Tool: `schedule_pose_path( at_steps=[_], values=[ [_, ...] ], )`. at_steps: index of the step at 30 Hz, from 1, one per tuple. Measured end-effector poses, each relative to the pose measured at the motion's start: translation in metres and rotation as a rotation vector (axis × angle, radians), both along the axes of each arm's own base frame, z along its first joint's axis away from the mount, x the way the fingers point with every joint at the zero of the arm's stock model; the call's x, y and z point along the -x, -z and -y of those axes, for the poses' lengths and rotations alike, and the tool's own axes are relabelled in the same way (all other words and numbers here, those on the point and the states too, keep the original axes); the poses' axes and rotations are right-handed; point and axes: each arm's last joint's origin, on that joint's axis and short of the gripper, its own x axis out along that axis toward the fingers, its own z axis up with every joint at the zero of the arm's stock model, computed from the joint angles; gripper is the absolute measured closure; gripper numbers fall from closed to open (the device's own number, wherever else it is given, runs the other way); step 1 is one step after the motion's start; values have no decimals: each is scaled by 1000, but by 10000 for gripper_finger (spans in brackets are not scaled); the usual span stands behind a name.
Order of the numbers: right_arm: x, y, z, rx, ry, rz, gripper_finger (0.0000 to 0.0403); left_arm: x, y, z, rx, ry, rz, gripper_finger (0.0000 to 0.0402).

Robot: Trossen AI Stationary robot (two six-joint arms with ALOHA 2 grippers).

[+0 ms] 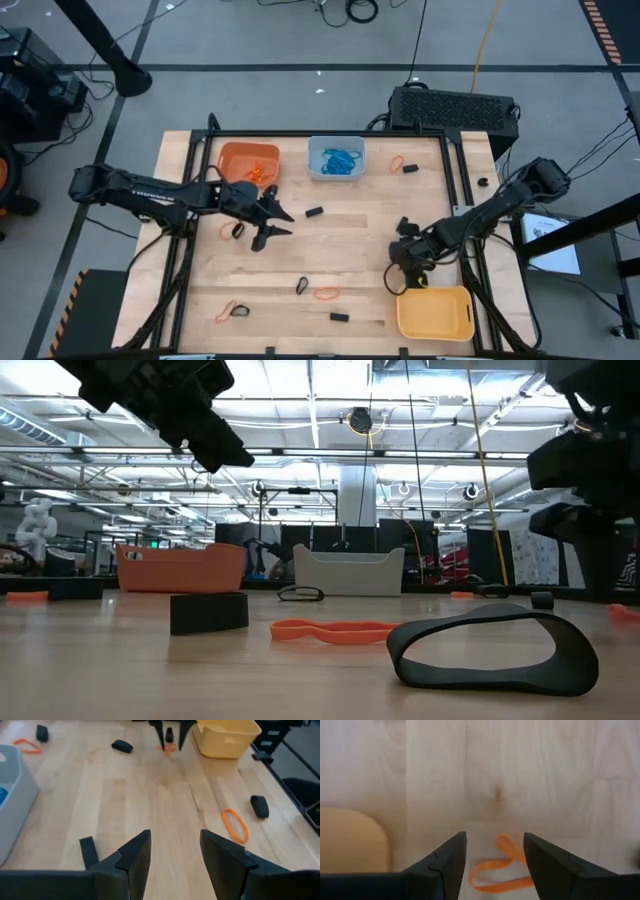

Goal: Sort rubber bands into baskets
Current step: Put the orange rubberband into the orange bin

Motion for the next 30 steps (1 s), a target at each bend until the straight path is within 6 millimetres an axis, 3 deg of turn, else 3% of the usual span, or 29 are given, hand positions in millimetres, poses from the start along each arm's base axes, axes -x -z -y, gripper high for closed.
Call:
schedule_pose_path(
  at_steps=[11,14,17,20,26,30],
  values=[
    [0,10,2,87,-44,-55,227,-1,2,3,-46,41,2,223],
    [0,10,1,84,-37,-54,266,-1,2,3,-46,42,2,223],
    [-1,9,1,80,-34,-46,337,-2,1,3,-46,41,20,223],
    [-6,2,-1,75,-35,-18,390,-4,-4,5,-42,44,69,223],
    [-20,-17,-5,117,-6,83,400,-17,-9,17,-34,87,205,223],
    [-26,-34,-5,162,28,180,401,-31,-1,30,-26,129,266,223]
  ],
)
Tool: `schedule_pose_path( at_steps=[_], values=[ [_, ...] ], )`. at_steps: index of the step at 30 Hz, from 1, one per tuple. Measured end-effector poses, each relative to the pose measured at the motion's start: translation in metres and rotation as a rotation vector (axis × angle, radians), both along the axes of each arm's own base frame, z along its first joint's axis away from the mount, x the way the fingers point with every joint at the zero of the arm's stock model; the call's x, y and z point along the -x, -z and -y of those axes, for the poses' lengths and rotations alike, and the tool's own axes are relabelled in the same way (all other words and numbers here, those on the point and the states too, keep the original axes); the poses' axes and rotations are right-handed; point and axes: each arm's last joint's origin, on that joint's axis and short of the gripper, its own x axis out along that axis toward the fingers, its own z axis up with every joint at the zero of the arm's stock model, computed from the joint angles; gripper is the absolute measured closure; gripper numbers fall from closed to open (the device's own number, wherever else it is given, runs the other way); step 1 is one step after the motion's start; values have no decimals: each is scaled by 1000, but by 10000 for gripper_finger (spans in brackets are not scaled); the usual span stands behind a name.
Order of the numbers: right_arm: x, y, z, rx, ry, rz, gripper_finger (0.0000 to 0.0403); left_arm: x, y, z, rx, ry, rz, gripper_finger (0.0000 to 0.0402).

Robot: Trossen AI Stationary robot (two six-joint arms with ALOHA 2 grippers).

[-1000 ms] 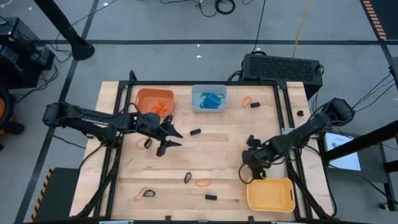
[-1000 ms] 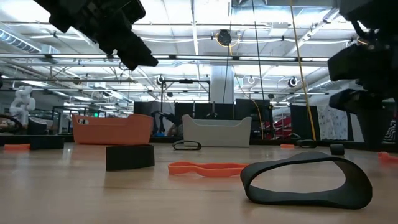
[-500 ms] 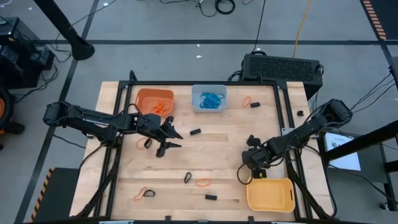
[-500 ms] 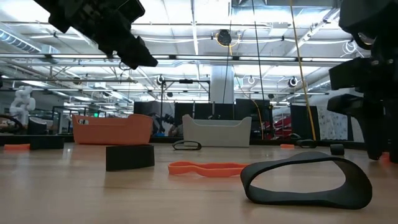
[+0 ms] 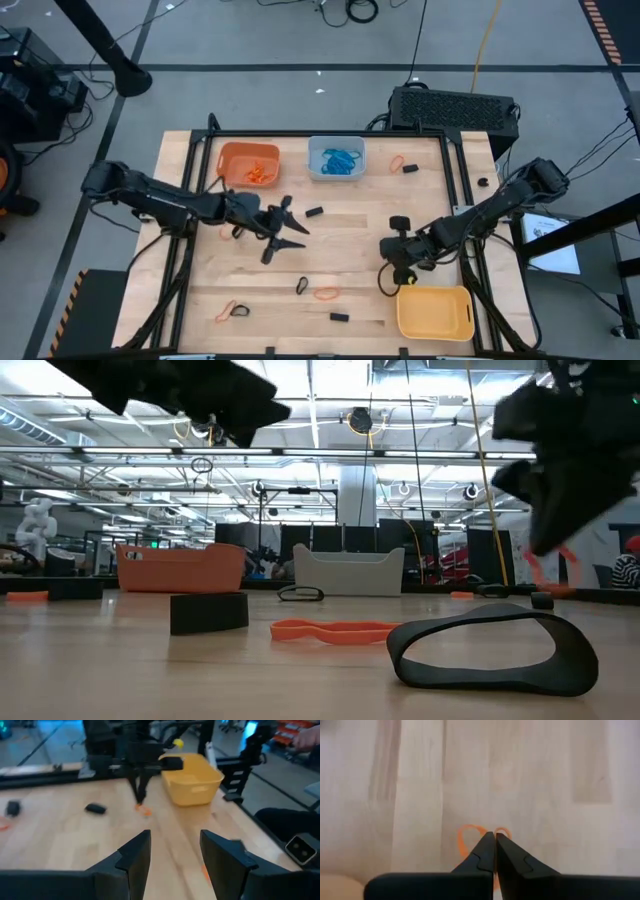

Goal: Sort rubber bands into baskets
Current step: Put the orange rubberband into the orange bin

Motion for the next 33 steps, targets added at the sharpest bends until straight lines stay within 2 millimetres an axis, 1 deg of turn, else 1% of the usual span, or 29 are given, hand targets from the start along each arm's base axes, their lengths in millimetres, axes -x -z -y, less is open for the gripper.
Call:
schedule_pose_path(
  at_steps=[3,9,14,20,25,28,33],
  values=[
    [-2,-13,1,9,29,96,402,-12,10,10,5,29,42,223],
    [-10,-39,-1,-62,77,348,402,-33,33,27,28,74,163,223],
    [-21,-53,-6,-144,83,520,402,-51,50,33,123,71,263,223],
    [-29,-57,-9,-142,108,616,403,-79,66,40,148,73,256,223],
    [-32,-56,-10,-129,120,634,403,-100,74,44,207,50,217,223],
    [-32,-53,-10,-123,119,622,403,-106,76,42,211,4,218,223],
    [-32,-52,-10,-123,120,617,403,-108,77,37,199,-92,222,223]
  ],
)
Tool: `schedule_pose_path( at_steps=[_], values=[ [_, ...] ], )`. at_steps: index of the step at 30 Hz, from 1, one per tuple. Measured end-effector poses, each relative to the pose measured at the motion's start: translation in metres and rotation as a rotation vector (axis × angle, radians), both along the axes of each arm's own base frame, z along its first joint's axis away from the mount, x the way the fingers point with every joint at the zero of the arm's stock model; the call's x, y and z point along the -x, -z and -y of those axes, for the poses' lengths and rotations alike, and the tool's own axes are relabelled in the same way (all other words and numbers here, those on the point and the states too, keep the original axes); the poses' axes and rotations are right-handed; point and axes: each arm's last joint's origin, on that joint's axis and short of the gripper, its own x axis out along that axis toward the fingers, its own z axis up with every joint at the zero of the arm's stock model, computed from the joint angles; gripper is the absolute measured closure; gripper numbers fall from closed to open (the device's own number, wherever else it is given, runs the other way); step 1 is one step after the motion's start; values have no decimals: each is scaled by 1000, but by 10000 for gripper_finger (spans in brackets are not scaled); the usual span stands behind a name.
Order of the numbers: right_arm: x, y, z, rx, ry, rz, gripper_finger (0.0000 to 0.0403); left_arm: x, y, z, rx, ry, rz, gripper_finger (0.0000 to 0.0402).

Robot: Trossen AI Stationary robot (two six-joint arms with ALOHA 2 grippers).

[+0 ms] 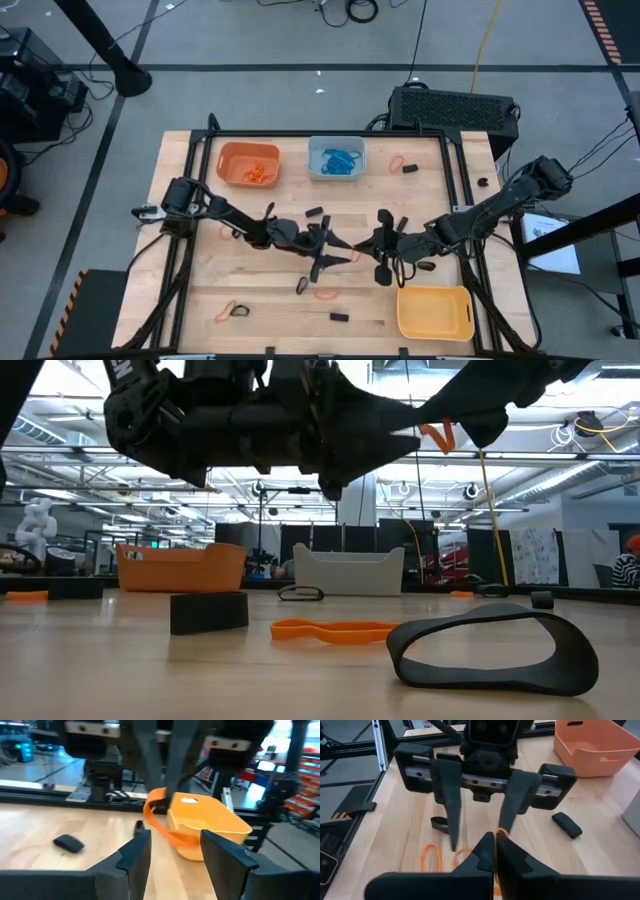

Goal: Sort rubber bands into baskets
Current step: Put the orange rubberband into the orange bin

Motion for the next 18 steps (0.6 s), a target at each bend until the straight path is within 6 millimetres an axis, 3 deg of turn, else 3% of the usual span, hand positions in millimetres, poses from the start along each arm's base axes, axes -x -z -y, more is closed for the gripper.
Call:
schedule_pose_path(
  at_steps=[18],
  values=[
    [0,-1,1,26,40,13,402,-3,2,-14,126,-84,-40,223]
  ],
)
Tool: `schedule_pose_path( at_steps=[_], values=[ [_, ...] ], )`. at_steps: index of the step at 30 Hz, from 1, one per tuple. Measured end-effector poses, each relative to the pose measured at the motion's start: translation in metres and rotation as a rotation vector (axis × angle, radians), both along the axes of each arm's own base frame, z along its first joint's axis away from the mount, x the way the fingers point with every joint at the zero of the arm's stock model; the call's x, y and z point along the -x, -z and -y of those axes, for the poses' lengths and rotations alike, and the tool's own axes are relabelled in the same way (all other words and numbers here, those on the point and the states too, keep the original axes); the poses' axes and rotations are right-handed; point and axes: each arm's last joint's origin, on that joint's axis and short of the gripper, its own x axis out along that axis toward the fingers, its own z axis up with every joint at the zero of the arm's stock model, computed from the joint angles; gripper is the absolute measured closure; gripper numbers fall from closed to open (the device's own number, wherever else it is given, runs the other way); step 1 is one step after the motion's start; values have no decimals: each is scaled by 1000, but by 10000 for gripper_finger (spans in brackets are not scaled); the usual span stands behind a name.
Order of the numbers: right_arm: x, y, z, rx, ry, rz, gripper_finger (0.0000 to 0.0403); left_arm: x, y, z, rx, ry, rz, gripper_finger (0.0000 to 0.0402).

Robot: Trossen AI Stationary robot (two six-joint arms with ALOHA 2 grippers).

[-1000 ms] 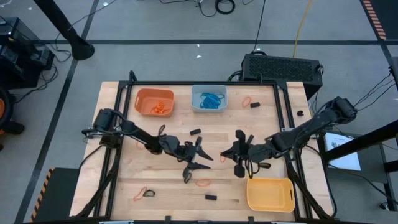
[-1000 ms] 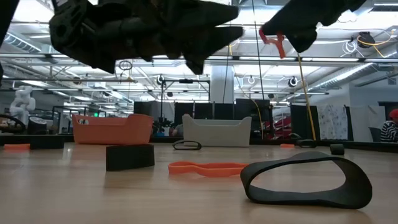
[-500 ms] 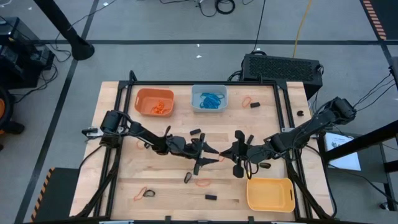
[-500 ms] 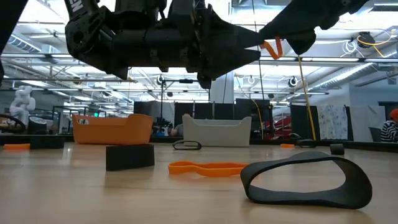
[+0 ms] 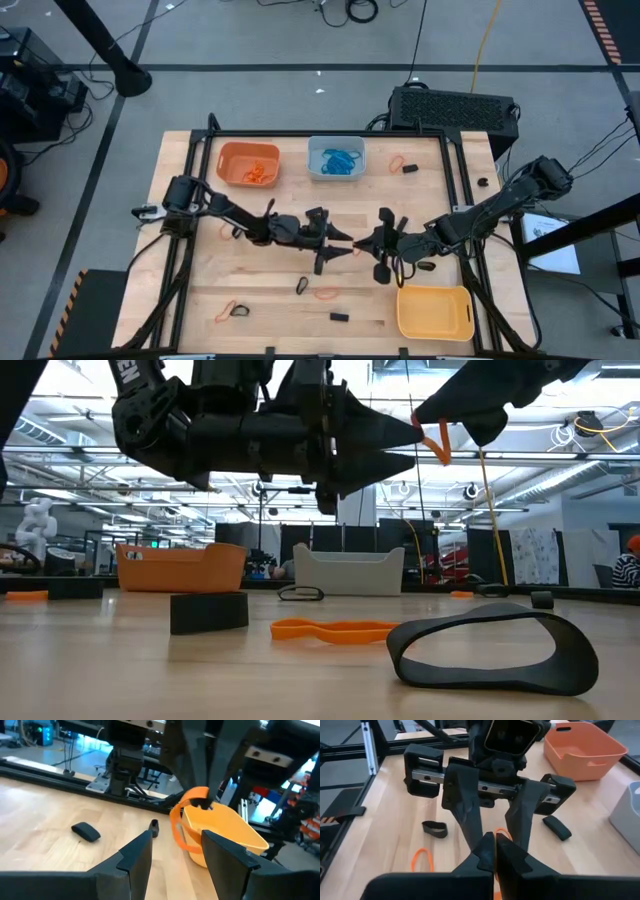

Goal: Sort rubber bands into baskets
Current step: Put the orange rubberband into the orange bin

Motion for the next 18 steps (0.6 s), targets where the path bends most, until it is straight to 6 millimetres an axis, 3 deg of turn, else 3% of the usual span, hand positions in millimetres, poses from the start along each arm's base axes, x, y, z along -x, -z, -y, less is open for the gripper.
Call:
schedule_pose_path(
  at_steps=[18],
  values=[
    [0,0,1,25,4,-5,402,-1,-1,-8,167,35,-22,224]
  ],
)
